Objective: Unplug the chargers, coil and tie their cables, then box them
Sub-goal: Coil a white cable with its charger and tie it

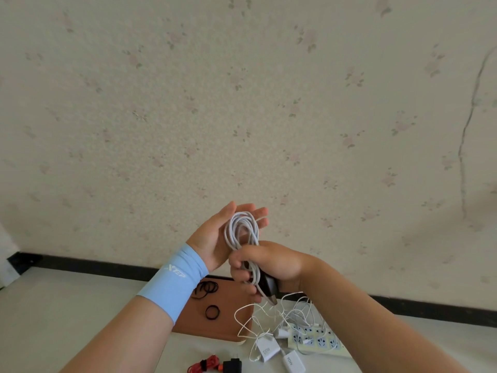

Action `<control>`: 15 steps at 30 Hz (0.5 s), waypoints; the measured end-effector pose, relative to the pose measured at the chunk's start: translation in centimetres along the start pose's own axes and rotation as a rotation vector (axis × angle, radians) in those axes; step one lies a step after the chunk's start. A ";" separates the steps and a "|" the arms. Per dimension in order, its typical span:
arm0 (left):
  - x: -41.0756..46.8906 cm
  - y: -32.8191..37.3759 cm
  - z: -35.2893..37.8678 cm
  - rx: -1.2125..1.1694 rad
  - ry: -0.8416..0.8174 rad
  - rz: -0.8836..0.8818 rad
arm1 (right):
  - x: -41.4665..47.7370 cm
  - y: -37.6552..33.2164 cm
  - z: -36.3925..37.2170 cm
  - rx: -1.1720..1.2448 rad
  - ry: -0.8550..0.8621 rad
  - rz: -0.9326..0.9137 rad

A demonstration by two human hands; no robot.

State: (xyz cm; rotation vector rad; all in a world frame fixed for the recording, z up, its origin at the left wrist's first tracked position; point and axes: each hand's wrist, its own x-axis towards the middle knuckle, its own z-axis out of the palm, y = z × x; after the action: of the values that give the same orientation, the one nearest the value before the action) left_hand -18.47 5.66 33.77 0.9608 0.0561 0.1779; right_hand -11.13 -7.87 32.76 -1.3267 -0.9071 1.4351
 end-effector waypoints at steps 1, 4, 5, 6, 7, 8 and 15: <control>0.0 0.1 -0.1 0.026 -0.049 0.019 | -0.1 0.0 -0.2 0.016 -0.022 0.001; -0.3 0.5 -0.1 0.137 -0.102 0.025 | 0.0 0.2 -0.5 0.014 -0.073 0.028; -0.4 0.5 0.0 0.171 -0.085 0.018 | 0.1 0.4 -0.5 -0.004 -0.069 0.040; -0.5 0.4 0.1 0.214 -0.063 0.016 | 0.1 0.6 -0.6 -0.021 -0.054 0.051; -0.7 0.4 0.3 0.261 -0.041 0.019 | 0.1 0.7 -0.7 -0.029 -0.037 0.060; -0.8 0.3 0.7 0.298 -0.016 0.028 | 0.1 0.8 -0.8 -0.027 -0.026 0.067; -0.8 0.2 2.8 0.200 0.151 0.087 | 0.2 0.3 -0.1 -0.059 -0.014 0.040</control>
State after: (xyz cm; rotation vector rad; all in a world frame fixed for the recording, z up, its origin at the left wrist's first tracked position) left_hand -18.94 3.39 35.53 1.1492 0.1734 0.3299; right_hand -11.03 -7.79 32.37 -1.3868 -0.9431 1.4602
